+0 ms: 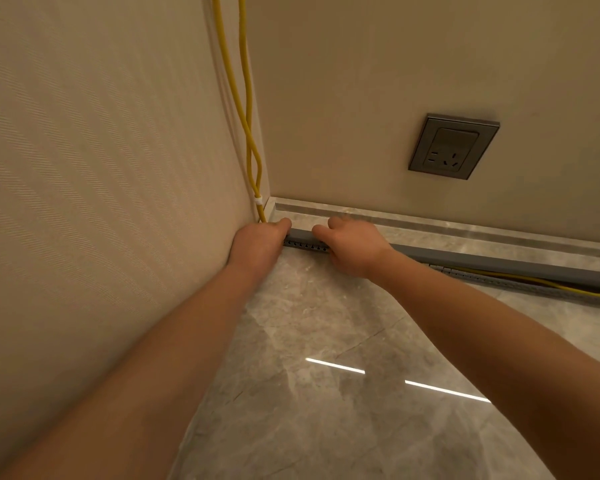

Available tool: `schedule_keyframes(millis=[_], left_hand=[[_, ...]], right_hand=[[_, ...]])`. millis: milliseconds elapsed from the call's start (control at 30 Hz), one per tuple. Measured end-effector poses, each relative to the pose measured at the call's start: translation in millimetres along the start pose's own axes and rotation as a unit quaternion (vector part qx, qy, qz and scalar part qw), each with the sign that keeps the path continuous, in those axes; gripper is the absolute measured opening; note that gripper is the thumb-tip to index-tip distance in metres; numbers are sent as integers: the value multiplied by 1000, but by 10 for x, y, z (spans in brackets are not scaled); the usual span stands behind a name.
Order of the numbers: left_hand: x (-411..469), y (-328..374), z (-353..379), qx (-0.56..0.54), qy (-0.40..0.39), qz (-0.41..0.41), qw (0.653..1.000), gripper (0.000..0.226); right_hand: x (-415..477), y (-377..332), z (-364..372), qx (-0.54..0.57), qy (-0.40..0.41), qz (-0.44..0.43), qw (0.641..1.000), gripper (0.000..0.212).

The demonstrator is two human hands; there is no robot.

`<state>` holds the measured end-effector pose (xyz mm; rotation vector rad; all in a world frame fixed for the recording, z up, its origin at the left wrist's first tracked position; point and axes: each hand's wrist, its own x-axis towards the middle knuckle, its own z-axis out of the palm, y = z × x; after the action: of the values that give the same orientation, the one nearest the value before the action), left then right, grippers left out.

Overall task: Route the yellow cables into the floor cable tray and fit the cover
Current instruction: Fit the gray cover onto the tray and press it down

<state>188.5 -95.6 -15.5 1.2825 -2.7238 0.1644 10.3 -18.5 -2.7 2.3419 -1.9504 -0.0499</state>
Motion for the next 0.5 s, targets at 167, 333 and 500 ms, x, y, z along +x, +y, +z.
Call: schedule_keyframes(millis=[167,333,500], left_hand=[[-40,15,21,27,15,9,999,8],[-43,23,13,27,19,8,999,12],[-42,15,19,33,17,6,999,12]], right_hand=[[91,-109,-68,0,-18,7,1000,32],[272,-322,-47,76,3,87,993,20],[226,-354,10,72,26,101,992,12]])
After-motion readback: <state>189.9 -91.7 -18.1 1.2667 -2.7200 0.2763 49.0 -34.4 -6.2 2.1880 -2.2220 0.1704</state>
